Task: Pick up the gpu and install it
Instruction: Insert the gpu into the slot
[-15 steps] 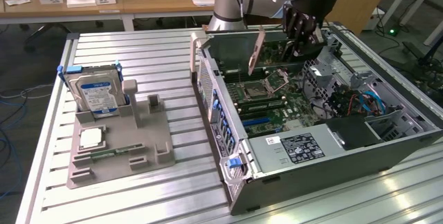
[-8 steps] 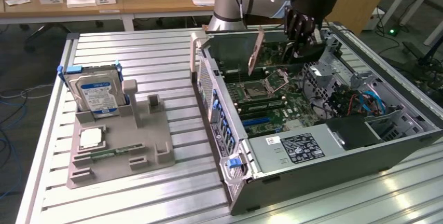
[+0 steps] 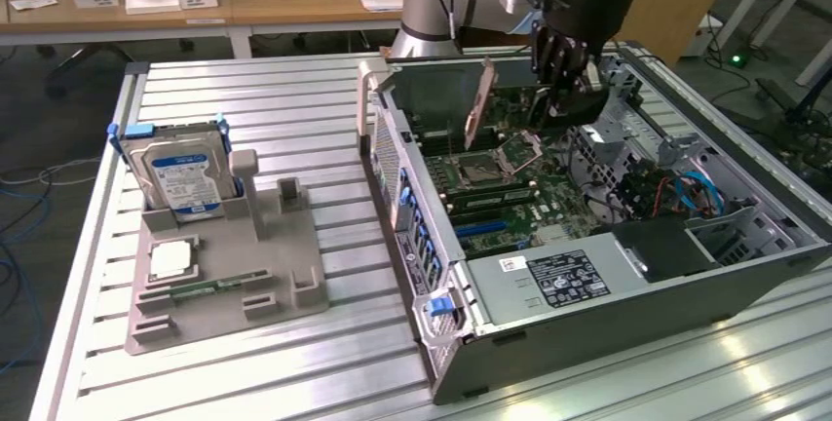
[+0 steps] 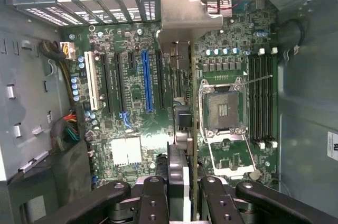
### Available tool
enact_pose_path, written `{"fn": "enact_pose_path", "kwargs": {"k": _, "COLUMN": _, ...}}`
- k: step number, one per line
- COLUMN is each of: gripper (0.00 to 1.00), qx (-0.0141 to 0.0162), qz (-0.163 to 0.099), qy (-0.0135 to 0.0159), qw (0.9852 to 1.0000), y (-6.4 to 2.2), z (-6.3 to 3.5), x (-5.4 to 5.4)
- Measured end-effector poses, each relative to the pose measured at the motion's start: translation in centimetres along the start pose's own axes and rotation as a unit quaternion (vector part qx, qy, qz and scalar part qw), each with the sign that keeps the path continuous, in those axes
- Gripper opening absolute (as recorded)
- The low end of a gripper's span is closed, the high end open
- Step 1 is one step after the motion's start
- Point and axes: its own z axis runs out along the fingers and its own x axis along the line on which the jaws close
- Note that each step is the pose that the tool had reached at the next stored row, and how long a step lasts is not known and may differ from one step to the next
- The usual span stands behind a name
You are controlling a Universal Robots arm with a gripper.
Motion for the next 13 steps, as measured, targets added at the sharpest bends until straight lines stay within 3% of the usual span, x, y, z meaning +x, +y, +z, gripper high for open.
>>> {"fn": "enact_pose_path", "kwargs": {"k": 13, "gripper": 0.28, "qx": -0.0001, "qz": 0.000, "qy": -0.0008, "qw": 1.0000, "y": 0.43, "z": 0.60, "x": 0.07}}
